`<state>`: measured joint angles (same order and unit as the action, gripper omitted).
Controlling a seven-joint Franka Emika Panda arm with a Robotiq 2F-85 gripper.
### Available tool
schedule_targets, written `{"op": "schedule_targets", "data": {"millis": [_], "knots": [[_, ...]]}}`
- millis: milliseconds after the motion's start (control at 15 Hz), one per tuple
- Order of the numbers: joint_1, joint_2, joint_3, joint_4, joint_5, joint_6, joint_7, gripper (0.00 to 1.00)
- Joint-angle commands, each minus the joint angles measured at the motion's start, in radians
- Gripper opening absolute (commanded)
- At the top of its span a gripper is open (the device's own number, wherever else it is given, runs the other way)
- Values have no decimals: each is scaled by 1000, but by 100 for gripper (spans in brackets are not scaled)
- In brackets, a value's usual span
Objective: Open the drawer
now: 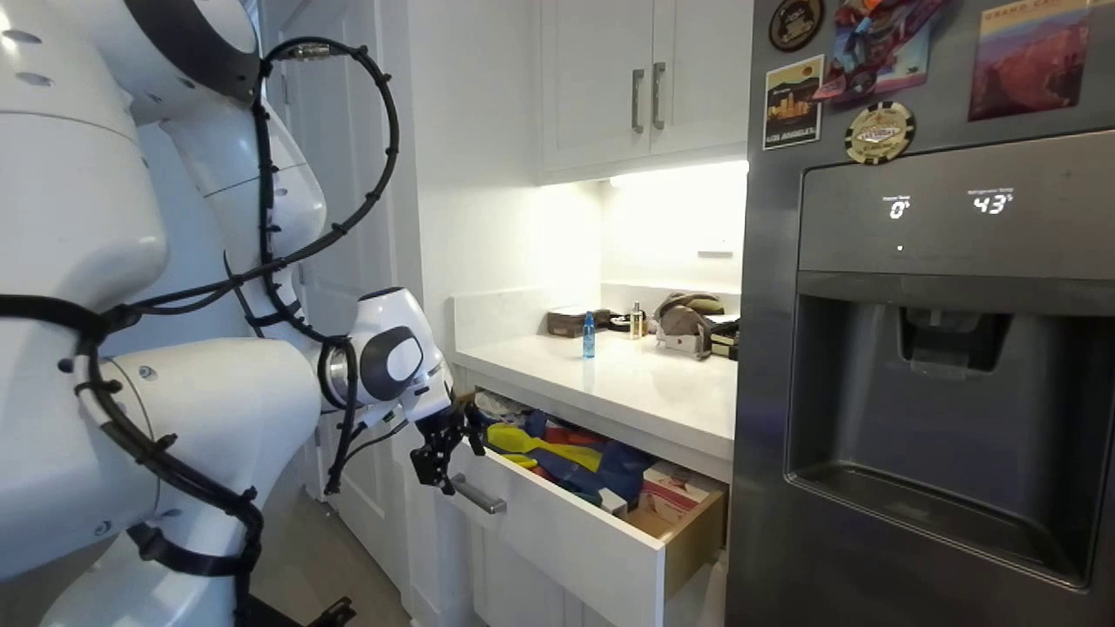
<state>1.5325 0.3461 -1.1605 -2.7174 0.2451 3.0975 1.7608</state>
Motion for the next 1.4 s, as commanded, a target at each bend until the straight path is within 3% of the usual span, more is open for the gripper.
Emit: {"op": "schedule_targets", "data": {"millis": [0,200,467,733,800,1000,1067,1133,1333], "knots": [[234,-71,-271,-5,-51,-101,-66,100],[452,-49,-506,7,-58,-157,-111,100],[738,52,-790,-6,-4,-136,-189,100],[897,190,-959,-47,17,-88,-201,100],[887,234,-938,-50,116,-87,-276,100],[923,315,-973,-79,211,-58,-356,100],[932,335,-979,-96,237,-37,-385,100],[879,281,-924,-43,247,-79,-378,100],[895,331,-936,-70,266,-66,-399,100]]}}
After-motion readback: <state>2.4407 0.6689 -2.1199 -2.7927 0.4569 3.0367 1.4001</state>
